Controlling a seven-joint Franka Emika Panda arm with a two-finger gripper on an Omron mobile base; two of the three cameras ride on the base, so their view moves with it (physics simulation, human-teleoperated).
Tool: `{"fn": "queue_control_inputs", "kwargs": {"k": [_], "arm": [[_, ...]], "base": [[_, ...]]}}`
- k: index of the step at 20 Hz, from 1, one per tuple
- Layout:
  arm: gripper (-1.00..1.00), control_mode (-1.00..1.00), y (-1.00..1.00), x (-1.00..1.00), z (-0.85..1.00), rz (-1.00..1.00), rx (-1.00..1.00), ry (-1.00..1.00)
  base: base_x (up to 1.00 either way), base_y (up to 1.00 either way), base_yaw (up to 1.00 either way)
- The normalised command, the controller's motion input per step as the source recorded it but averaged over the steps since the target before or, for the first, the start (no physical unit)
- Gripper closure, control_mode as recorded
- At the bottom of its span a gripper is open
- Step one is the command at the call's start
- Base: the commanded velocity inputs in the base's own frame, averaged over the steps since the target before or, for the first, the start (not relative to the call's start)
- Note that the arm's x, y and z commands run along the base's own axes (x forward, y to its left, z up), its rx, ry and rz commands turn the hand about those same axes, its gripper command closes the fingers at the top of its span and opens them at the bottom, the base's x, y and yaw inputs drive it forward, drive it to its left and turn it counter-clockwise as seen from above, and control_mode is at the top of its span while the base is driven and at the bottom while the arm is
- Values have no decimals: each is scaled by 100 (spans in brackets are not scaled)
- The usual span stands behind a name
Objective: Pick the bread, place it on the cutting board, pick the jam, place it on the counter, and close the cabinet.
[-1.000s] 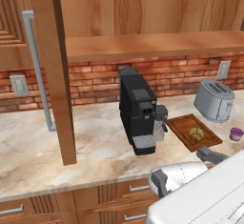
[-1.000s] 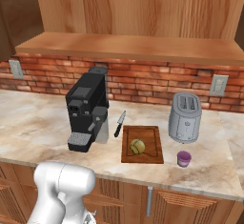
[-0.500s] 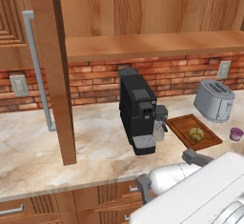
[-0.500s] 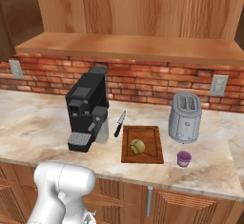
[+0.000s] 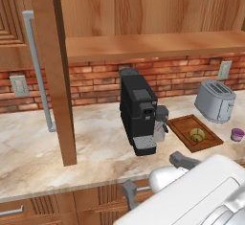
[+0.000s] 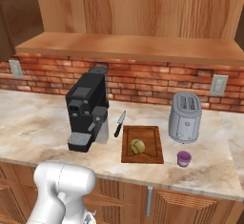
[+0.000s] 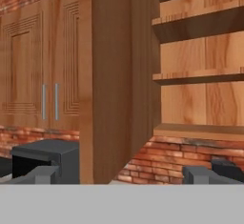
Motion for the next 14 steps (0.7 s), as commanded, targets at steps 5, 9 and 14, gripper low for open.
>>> {"fn": "queue_control_inputs", "kwargs": {"k": [5,9,14], "arm": [[-100,-100,17,0,0,2,0,0],[-100,-100,20,0,0,1,0,0],[-100,-100,22,0,0,1,0,0]], "base": [[0,0,0],[0,0,0],[0,0,0]]}}
